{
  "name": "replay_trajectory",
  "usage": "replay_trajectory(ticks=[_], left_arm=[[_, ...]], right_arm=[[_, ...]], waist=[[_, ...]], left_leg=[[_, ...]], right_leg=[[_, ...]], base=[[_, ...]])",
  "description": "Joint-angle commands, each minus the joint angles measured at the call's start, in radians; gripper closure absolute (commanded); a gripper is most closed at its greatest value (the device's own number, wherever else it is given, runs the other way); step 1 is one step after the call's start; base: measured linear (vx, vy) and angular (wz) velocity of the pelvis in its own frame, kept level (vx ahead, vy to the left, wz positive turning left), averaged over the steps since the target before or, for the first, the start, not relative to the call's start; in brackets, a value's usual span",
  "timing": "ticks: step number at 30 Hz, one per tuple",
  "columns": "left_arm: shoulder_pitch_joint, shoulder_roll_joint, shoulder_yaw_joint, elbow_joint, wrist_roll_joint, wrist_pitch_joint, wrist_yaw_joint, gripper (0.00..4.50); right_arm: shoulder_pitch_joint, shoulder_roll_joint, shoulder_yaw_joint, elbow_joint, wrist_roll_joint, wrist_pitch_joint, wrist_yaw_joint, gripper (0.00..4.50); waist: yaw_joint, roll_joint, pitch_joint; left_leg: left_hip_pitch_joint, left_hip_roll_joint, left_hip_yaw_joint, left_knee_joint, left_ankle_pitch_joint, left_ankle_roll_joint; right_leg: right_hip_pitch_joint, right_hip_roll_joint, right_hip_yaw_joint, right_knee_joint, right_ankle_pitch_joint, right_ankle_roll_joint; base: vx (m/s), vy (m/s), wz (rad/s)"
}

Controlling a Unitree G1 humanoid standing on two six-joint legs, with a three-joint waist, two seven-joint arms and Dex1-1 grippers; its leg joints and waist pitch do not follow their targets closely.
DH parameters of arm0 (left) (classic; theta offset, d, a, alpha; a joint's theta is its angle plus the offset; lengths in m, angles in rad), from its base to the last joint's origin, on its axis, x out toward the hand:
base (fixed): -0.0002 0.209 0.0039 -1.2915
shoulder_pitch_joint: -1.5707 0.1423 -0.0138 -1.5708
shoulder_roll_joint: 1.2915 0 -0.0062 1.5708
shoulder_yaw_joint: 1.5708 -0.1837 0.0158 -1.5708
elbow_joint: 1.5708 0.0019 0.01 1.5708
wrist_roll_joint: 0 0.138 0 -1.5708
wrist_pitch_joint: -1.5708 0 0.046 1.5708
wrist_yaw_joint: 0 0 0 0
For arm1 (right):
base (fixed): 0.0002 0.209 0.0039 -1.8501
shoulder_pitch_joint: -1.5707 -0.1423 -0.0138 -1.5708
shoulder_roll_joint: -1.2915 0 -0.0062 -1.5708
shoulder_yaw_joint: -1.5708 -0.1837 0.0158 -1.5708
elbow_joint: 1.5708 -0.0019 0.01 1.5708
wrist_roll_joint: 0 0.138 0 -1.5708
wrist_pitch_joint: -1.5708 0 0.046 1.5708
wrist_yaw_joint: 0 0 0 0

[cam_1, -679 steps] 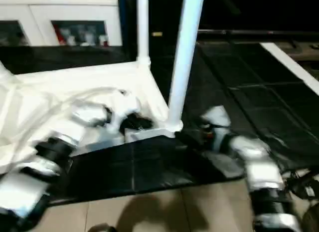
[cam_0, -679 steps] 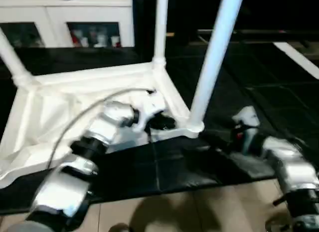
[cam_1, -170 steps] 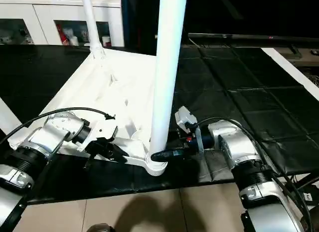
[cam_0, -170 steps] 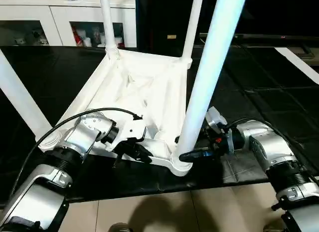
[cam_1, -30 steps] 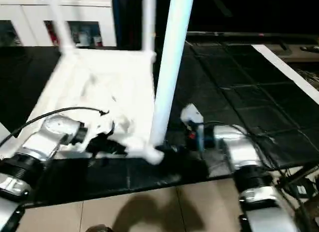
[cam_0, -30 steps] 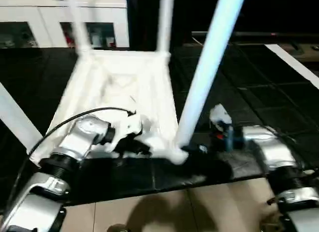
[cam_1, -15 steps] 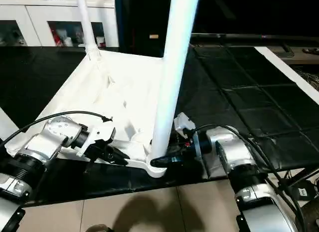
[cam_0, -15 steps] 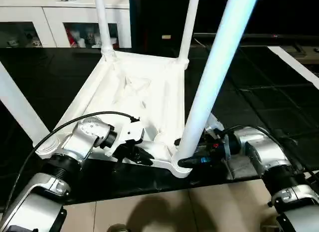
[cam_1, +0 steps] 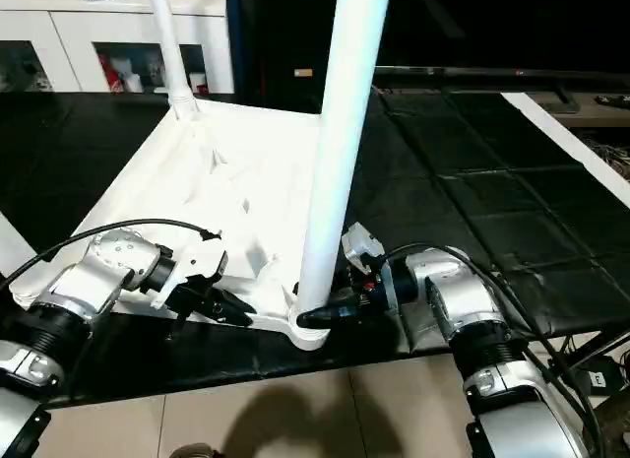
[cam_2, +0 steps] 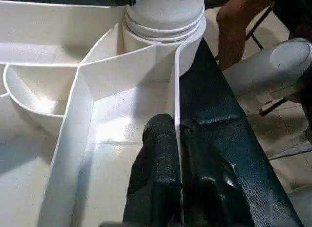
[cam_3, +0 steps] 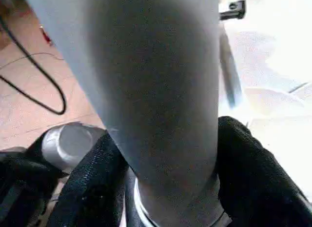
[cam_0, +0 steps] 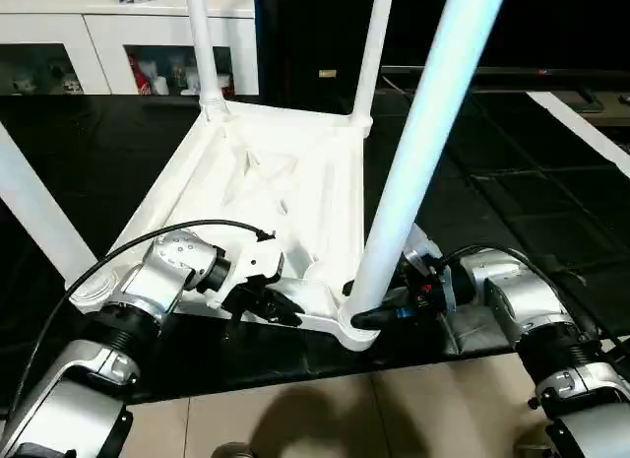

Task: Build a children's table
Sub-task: Rotate leg to tighten

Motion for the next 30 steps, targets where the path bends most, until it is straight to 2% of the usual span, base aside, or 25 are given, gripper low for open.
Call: replay_trajectory(ticks=[1, 2, 3, 4, 5, 6, 8, 10, 11, 12, 14, 16, 17, 18, 19, 21, 22, 23, 25, 29, 30], left_arm=[[-0.025, -0.056, 0.034, 0.023, 0.000, 0.048, 0.134, 4.50], [-0.028, -0.070, 0.047, 0.020, -0.007, 0.077, 0.167, 4.50], [-0.028, -0.070, 0.047, 0.020, -0.007, 0.077, 0.167, 4.50], [-0.034, -0.094, 0.065, 0.012, -0.014, 0.125, 0.219, 4.50], [-0.038, -0.106, 0.072, 0.006, -0.018, 0.150, 0.240, 4.50], [-0.046, -0.126, 0.085, -0.004, -0.024, 0.193, 0.279, 4.50], [-0.063, -0.161, 0.106, -0.007, -0.023, 0.242, 0.358, 4.50], [-0.083, -0.196, 0.121, 0.004, -0.009, 0.269, 0.456, 4.50], [-0.089, -0.210, 0.127, 0.008, -0.002, 0.276, 0.492, 4.50], [-0.093, -0.230, 0.132, 0.007, 0.006, 0.291, 0.533, 4.50], [-0.099, -0.257, 0.139, 0.005, 0.014, 0.309, 0.585, 4.50], [-0.108, -0.284, 0.148, 0.003, 0.017, 0.328, 0.630, 4.50], [-0.115, -0.302, 0.151, 0.000, 0.022, 0.342, 0.660, 4.50], [-0.115, -0.302, 0.151, 0.000, 0.022, 0.342, 0.660, 4.50], [-0.121, -0.322, 0.155, -0.004, 0.025, 0.357, 0.693, 4.50], [-0.121, -0.327, 0.155, -0.008, 0.028, 0.366, 0.706, 4.50], [-0.118, -0.328, 0.153, -0.014, 0.031, 0.368, 0.708, 4.50], [-0.117, -0.326, 0.151, -0.016, 0.032, 0.367, 0.703, 4.50], [-0.104, -0.305, 0.136, -0.027, 0.039, 0.345, 0.663, 4.50], [-0.080, -0.258, 0.109, -0.048, 0.046, 0.313, 0.587, 4.50], [-0.074, -0.245, 0.106, -0.052, 0.045, 0.314, 0.568, 4.50]], right_arm=[[0.015, 0.035, -0.039, -0.032, 0.039, 0.036, -0.079, 2.27], [0.021, 0.050, -0.043, -0.043, 0.027, 0.037, -0.136, 2.27], [0.021, 0.050, -0.043, -0.043, 0.027, 0.037, -0.136, 2.27], [0.028, 0.079, -0.048, -0.055, 0.001, 0.028, -0.233, 2.28], [0.024, 0.100, -0.054, -0.049, -0.010, 0.030, -0.291, 2.35], [0.014, 0.137, -0.069, -0.039, -0.021, 0.048, -0.387, 2.38], [-0.008, 0.198, -0.090, -0.014, -0.038, 0.055, -0.531, 2.43], [-0.036, 0.253, -0.104, 0.021, -0.054, 0.060, -0.655, 2.46], [-0.043, 0.271, -0.110, 0.028, -0.059, 0.065, -0.690, 2.49], [-0.060, 0.298, -0.116, 0.049, -0.074, 0.061, -0.758, 2.49], [-0.079, 0.327, -0.121, 0.077, -0.091, 0.052, -0.830, 2.51], [-0.094, 0.350, -0.122, 0.096, -0.100, 0.049, -0.882, 2.52], [-0.099, 0.358, -0.105, 0.104, -0.127, 0.031, -0.902, 2.52], [-0.099, 0.358, -0.105, 0.104, -0.127, 0.031, -0.902, 2.52], [-0.098, 0.365, -0.083, 0.105, -0.161, -0.002, -0.906, 2.52], [-0.096, 0.370, -0.081, 0.102, -0.167, -0.015, -0.903, 2.52], [-0.092, 0.376, -0.087, 0.095, -0.160, -0.019, -0.898, 2.00], [-0.091, 0.374, -0.088, 0.094, -0.158, -0.019, -0.896, 2.00], [-0.089, 0.363, -0.094, 0.095, -0.148, -0.025, -0.887, 1.84], [-0.074, 0.334, -0.108, 0.085, -0.131, -0.049, -0.837, 1.43], [-0.069, 0.324, -0.113, 0.079, -0.128, -0.052, -0.818, 1.38]], waist=[[-0.006, 0.001, -0.063], [-0.007, 0.001, -0.062], [-0.009, -0.001, -0.061], [-0.014, -0.001, -0.061], [-0.018, -0.001, -0.061], [-0.024, -0.003, -0.061], [-0.048, -0.002, -0.059], [-0.062, -0.003, -0.061], [-0.066, -0.004, -0.063], [-0.067, -0.005, -0.065], [-0.075, -0.007, -0.069], [-0.074, -0.005, -0.071], [-0.075, -0.016, -0.072], [-0.073, -0.013, -0.074], [-0.070, -0.010, -0.074], [-0.068, -0.010, -0.074], [-0.067, -0.009, -0.074], [-0.068, -0.010, -0.073], [-0.070, -0.002, -0.072], [-0.072, -0.002, -0.072], [-0.072, 0.001, -0.073]], left_leg=[[0.018, 0.020, 0.003, -0.065, -0.290, 0.007], [0.019, 0.018, 0.002, -0.065, -0.296, -0.002], [0.015, 0.015, 0.000, -0.066, -0.299, -0.003], [0.012, 0.016, -0.003, -0.069, -0.303, -0.010], [0.015, 0.014, -0.004, -0.069, -0.314, -0.015], [0.012, 0.013, -0.005, -0.069, -0.314, -0.018], [0.005, 0.007, -0.010, -0.072, -0.320, -0.030], [0.003, 0.004, -0.010, -0.069, -0.311, -0.032], [0.000, 0.003, -0.009, -0.067, -0.289, -0.026], [0.002, 0.004, -0.008, -0.066, -0.279, -0.025], [0.002, 0.002, -0.003, -0.061, -0.230, -0.010], [0.000, 0.001, 0.002, -0.057, -0.194, 0.012], [-0.001, 0.000, 0.004, -0.057, -0.177, 0.024], [-0.002, 0.000, 0.003, -0.056, -0.162, 0.027], [-0.002, 0.001, 0.005, -0.055, -0.138, 0.041], [-0.002, 0.001, 0.005, -0.055, -0.131, 0.051], [0.000, 0.002, 0.005, -0.056, -0.134, 0.056], [0.000, 0.002, 0.004, -0.057, -0.138, 0.059], [0.001, 0.003, 0.003, -0.058, -0.152, 0.057], [0.003, 0.004, 0.003, -0.059, -0.177, 0.053], [0.001, 0.004, 0.002, -0.059, -0.174, 0.053]], right_leg=[[0.041, -0.064, 0.042, -0.082, -0.314, -0.192], [0.040, -0.065, 0.042, -0.085, -0.336, -0.183], [0.042, -0.065, 0.041, -0.085, -0.356, -0.176], [0.044, -0.065, 0.040, -0.086, -0.388, -0.160], [0.041, -0.067, 0.040, -0.090, -0.408, -0.150], [0.044, -0.066, 0.040, -0.088, -0.409, -0.149], [0.045, -0.066, 0.035, -0.092, -0.454, -0.132], [0.045, -0.066, 0.034, -0.096, -0.478, -0.119], [0.047, -0.065, 0.035, -0.097, -0.461, -0.116], [0.044, -0.064, 0.037, -0.096, -0.441, -0.120], [0.045, -0.060, 0.039, -0.087, -0.336, -0.149], [0.046, -0.056, 0.041, -0.081, -0.238, -0.176], [0.050, -0.055, 0.040, -0.078, -0.207, -0.184], [0.052, -0.055, 0.040, -0.072, -0.189, -0.190], [0.052, -0.055, 0.040, -0.070, -0.143, -0.199], [0.055, -0.054, 0.040, -0.069, -0.125, -0.204], [0.054, -0.055, 0.040, -0.069, -0.120, -0.209], [0.056, -0.055, 0.039, -0.070, -0.122, -0.211], [0.055, -0.055, 0.039, -0.072, -0.127, -0.213], [0.055, -0.057, 0.041, -0.075, -0.136, -0.214], [0.057, -0.057, 0.041, -0.072, -0.127, -0.217]], base=[[0.000, 0.000, 0.00], [0.000, 0.000, 0.00], [0.000, 0.000, 0.00], [0.000, 0.000, 0.00], [0.000, 0.000, 0.00], [0.000, 0.000, 0.00], [0.000, 0.000, 0.00], [0.000, 0.000, 0.00], [0.000, 0.000, 0.00], [0.000, 0.000, 0.00], [0.000, 0.000, 0.00], [0.000, 0.000, 0.00], [0.000, 0.000, 0.00], [0.000, 0.000, 0.00], [0.000, 0.000, 0.00], [0.000, 0.000, 0.00], [0.000, 0.000, 0.00], [0.000, 0.000, 0.00], [0.000, 0.000, 0.00], [0.000, 0.000, 0.00], [0.000, 0.000, 0.00]])
